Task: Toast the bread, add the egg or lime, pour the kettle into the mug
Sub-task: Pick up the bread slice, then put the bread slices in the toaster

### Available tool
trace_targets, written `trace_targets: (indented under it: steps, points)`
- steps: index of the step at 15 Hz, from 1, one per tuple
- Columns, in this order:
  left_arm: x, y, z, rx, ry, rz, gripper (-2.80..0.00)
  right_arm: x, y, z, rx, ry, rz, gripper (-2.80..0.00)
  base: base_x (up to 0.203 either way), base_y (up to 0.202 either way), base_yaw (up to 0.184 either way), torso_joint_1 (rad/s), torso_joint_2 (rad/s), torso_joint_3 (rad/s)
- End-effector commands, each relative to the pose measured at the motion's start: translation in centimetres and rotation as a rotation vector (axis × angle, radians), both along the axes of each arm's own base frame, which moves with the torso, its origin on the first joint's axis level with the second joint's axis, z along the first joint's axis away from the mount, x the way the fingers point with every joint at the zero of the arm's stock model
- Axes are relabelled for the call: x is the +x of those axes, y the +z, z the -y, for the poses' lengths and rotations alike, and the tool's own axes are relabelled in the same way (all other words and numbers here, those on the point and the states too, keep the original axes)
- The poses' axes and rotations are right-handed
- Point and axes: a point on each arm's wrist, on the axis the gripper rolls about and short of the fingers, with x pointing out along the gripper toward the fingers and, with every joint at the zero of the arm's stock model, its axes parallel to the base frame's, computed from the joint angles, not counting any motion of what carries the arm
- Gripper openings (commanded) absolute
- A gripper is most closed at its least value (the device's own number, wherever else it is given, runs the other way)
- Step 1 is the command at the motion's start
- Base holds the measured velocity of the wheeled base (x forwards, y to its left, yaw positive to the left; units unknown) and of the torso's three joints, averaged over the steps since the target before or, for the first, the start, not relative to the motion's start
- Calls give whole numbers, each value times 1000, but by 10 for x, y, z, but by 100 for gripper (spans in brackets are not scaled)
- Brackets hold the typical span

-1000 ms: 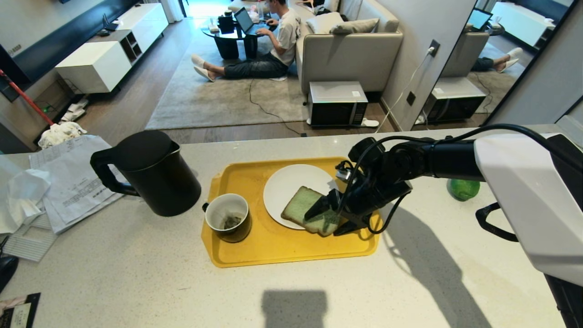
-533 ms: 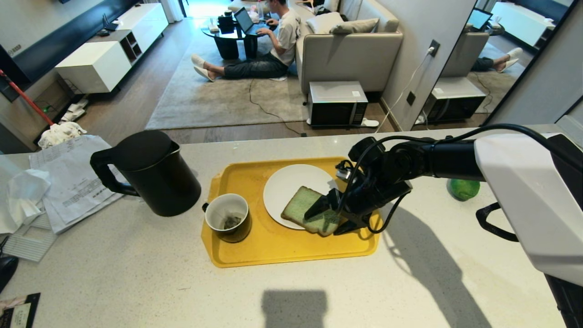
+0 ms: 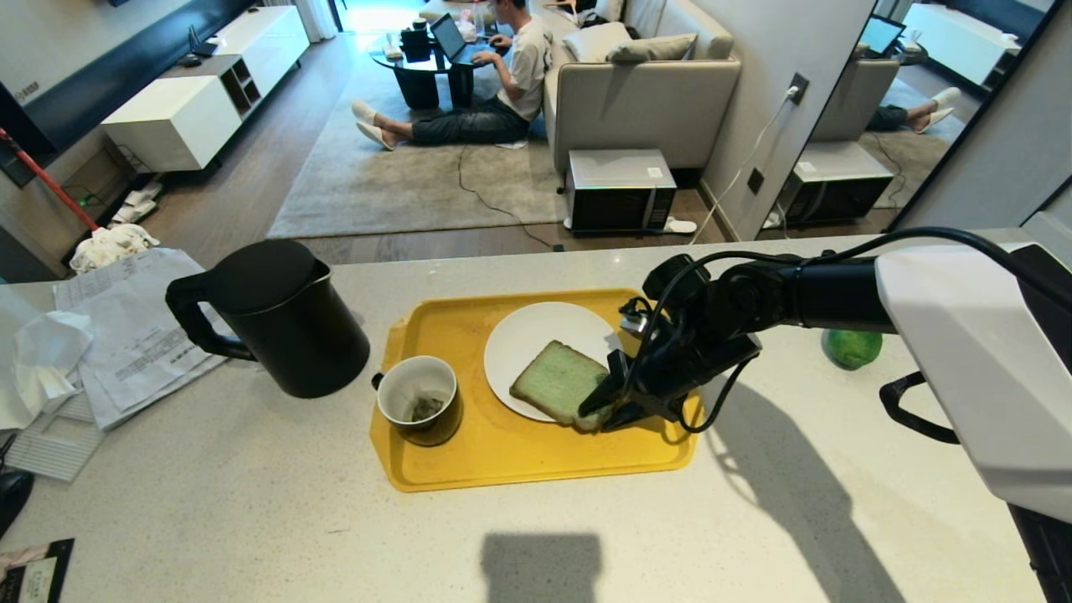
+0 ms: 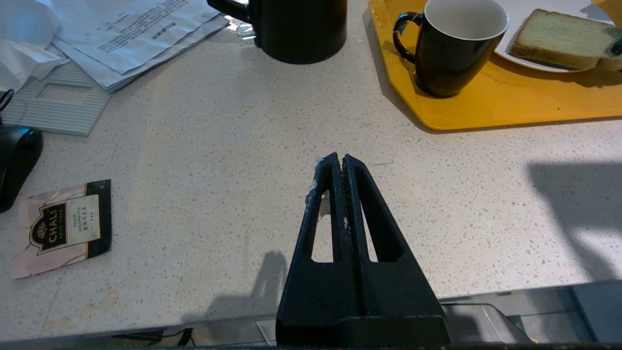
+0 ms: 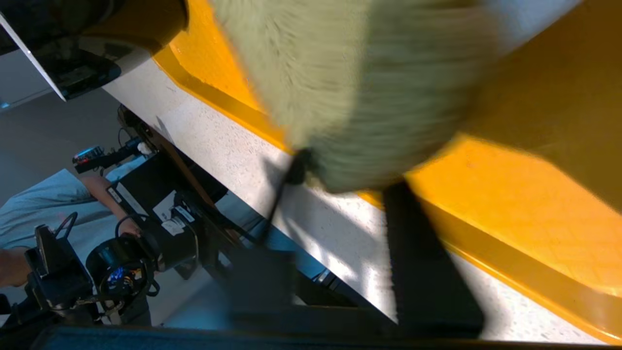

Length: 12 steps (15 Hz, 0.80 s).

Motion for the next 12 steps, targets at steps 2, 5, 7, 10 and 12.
trace_targets:
  steps: [2,5,7,10,12]
  points:
    - [0,0,0,0,1,0,-280,-5,10,3,9,-1,8,-280,0,0,0,0,0,0]
    - [0,0,0,0,0,0,-280,-10,24,6,20,-4,32,-280,0,0,0,0,0,0]
    - [0,0,0,0,1,0,-280,-15,37,9,31,-6,56,-280,0,0,0,0,0,0]
    - [0,0,0,0,0,0,-280,-31,66,16,52,-7,108,-280,0,0,0,0,0,0]
    - [0,0,0,0,0,0,-280,-47,96,21,68,-8,168,-280,0,0,0,0,0,0]
